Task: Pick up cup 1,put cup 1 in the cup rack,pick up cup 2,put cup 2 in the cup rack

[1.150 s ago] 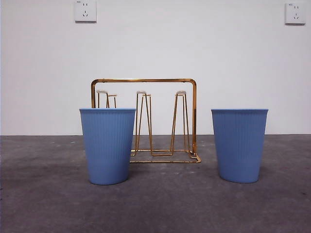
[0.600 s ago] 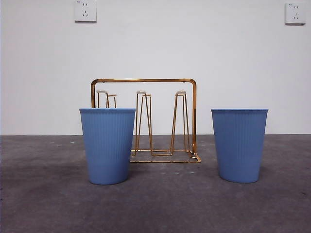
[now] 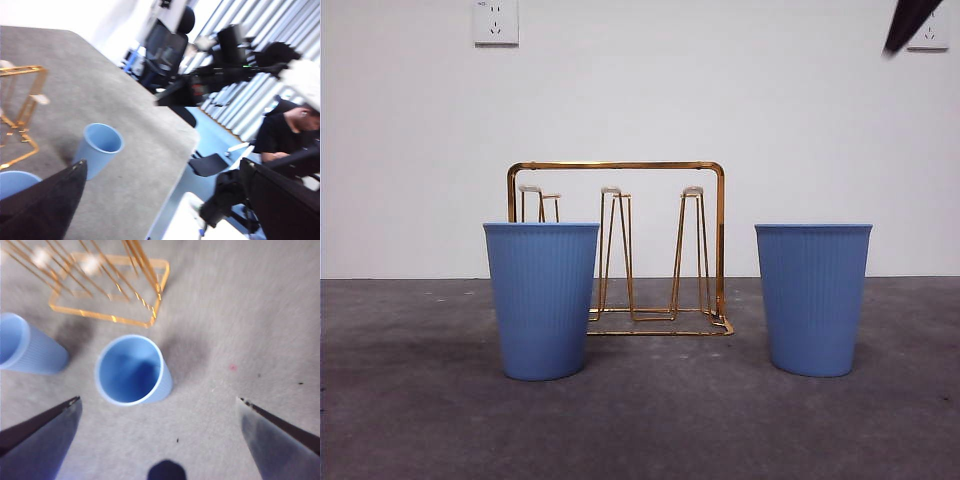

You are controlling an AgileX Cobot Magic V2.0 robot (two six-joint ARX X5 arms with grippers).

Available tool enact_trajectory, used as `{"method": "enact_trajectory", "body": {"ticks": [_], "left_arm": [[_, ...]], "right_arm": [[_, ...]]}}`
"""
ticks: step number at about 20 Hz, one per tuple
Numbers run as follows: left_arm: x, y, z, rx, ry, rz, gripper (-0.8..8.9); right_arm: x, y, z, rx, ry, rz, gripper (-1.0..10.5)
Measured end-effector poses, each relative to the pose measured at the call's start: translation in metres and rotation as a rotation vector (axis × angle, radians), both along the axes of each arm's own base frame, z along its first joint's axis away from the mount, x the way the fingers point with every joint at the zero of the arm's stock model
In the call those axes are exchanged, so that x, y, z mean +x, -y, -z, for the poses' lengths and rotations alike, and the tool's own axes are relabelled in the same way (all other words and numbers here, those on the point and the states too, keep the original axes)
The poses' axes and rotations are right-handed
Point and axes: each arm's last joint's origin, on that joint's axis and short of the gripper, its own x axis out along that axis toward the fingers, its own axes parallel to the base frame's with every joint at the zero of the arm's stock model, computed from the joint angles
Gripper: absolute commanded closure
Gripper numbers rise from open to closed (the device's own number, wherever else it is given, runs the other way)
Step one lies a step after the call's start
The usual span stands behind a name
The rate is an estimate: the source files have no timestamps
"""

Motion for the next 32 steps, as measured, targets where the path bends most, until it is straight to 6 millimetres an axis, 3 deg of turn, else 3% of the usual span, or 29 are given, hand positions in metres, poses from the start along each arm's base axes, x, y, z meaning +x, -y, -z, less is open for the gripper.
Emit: {"method": "enact_trajectory", "body": {"ticks": [10, 20, 27, 30, 32], "left_arm": [[0.007, 0.008, 0.003, -0.009, -0.056, 0.05, 1.85], [0.01, 0.009, 0.003, -0.011, -0.055, 0.052, 1.85], [0.011, 0.009, 0.004, -0.011, -0.06, 0.054, 1.85], [0.011, 0.009, 0.004, -0.014, -0.07, 0.053, 1.85], [0.011, 0.009, 0.004, -0.015, -0.073, 0.052, 1.85]], "right_arm": [[0.058, -0.033, 0.054, -0.117, -0.128, -0.029, 3.8], [0.086, -0.052, 0.093, -0.132, -0.204, -0.039, 5.0], [0.096, -0.06, 0.117, -0.146, -0.273, -0.051, 7.6], [0.098, -0.061, 0.121, -0.142, -0.276, -0.055, 9.3], [0.099, -0.062, 0.121, -0.133, -0.267, -0.056, 9.6]]}}
